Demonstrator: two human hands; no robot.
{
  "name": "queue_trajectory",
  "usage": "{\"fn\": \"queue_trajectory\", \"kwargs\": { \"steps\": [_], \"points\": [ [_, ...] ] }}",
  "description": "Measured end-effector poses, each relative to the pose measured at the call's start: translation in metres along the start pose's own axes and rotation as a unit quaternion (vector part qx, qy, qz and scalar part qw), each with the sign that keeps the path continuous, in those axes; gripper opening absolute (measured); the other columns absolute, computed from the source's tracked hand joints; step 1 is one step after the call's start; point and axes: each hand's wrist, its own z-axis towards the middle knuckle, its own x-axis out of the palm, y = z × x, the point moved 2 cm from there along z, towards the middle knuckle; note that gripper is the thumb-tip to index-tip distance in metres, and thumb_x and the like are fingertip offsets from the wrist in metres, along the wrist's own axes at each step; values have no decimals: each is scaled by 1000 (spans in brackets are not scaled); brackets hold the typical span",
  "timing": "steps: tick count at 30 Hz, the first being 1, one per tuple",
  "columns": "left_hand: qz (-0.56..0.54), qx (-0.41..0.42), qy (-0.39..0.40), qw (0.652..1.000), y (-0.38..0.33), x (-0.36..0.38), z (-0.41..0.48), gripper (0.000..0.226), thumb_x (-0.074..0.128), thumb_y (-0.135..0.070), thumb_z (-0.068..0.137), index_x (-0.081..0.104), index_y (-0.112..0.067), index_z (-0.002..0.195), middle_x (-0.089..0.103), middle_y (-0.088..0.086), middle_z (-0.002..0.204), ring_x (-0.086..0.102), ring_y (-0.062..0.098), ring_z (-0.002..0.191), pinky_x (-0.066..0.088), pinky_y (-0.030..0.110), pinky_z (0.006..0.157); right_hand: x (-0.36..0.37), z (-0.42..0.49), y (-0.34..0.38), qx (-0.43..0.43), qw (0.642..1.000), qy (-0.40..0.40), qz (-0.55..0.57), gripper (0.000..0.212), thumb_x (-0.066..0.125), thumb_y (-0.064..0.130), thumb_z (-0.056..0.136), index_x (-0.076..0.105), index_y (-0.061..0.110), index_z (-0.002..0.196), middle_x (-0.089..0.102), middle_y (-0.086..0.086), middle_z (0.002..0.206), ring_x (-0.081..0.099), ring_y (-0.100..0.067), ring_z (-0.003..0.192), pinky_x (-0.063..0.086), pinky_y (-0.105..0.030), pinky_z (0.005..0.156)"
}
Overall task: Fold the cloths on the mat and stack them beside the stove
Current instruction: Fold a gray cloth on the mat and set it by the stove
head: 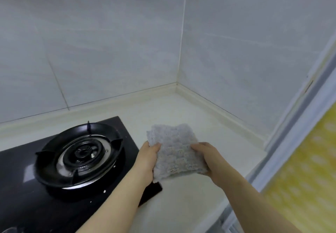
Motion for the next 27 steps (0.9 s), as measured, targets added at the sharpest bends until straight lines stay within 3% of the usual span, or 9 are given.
{"fn": "queue_trajectory", "kwargs": {
  "steps": [4, 8, 12, 22, 23, 24, 25, 26, 27],
  "points": [
    [6, 17, -3, 1000, -5, 40, 57, 22, 39, -13, 100, 60, -15, 102, 74, 3, 80, 69, 20, 75, 56, 34, 65, -26, 82, 14, -10, 999, 19, -32, 15, 56, 19, 91, 54, 12, 103, 62, -12, 103, 63, -30, 91, 54, -45, 82],
    [4, 9, -61, 998, -4, 81, 112, 25, 38, -17, 101, 53, -14, 120, 68, 7, 102, 67, 21, 84, 57, 28, 59, -53, 156, 29, 4, 998, 50, -32, 20, 56, 14, 90, 53, 12, 109, 61, -9, 104, 61, -20, 79, 49, -27, 58],
    [-10, 0, -115, 993, -10, 107, 166, 27, 42, -19, 100, 49, -13, 125, 66, 8, 109, 67, 23, 89, 56, 30, 62, -69, 224, 41, 12, 995, 87, -47, 24, 54, 13, 92, 51, 10, 115, 58, -3, 93, 58, -11, 75, 44, -23, 53],
    [-19, -17, -176, 984, -37, 124, 278, 46, 54, -5, 92, 40, -19, 134, 62, 3, 98, 63, 24, 84, 52, 35, 66, -62, 351, 70, 26, 993, 96, -60, 30, 51, 9, 88, 53, -12, 110, 50, -18, 81, 48, -33, 71, 30, -25, 60],
    [-9, -17, -180, 983, -39, 122, 285, 49, 54, -4, 92, 38, -19, 135, 61, 3, 98, 62, 23, 84, 52, 35, 66, -57, 359, 73, 28, 994, 93, -49, 32, 52, 10, 87, 52, -13, 109, 50, -19, 81, 42, -15, 80, 29, -26, 61],
    [0, -15, -183, 983, -41, 118, 294, 54, 55, -2, 90, 35, -19, 137, 61, 3, 99, 62, 24, 85, 53, 36, 67, -53, 367, 76, 30, 995, 86, -37, 32, 55, 12, 86, 52, -12, 106, 53, -26, 83, 41, -40, 116, 30, -28, 63],
    [7, -10, -181, 983, -42, 114, 305, 59, 56, -1, 89, 31, -19, 140, 61, 5, 100, 63, 26, 87, 53, 37, 70, -49, 376, 81, 32, 996, 79, -23, 29, 57, 16, 84, 55, -9, 99, 57, -32, 90, 57, -45, 79, 33, -29, 65],
    [13, -6, -178, 984, -43, 110, 314, 63, 57, 1, 88, 28, -21, 140, 61, 6, 100, 63, 28, 89, 54, 39, 71, -47, 384, 84, 32, 997, 73, 1, 22, 59, 18, 82, 58, -3, 89, 59, -31, 93, 55, -23, 72, 36, -29, 65],
    [20, -3, -177, 984, -45, 107, 323, 65, 56, 3, 88, 28, -24, 140, 61, 7, 100, 63, 30, 90, 54, 40, 71, -44, 391, 87, 43, 996, 71, 31, 9, 59, 16, 83, 59, 7, 82, 63, -24, 92, 59, -27, 73, 40, -29, 66]
  ]
}}
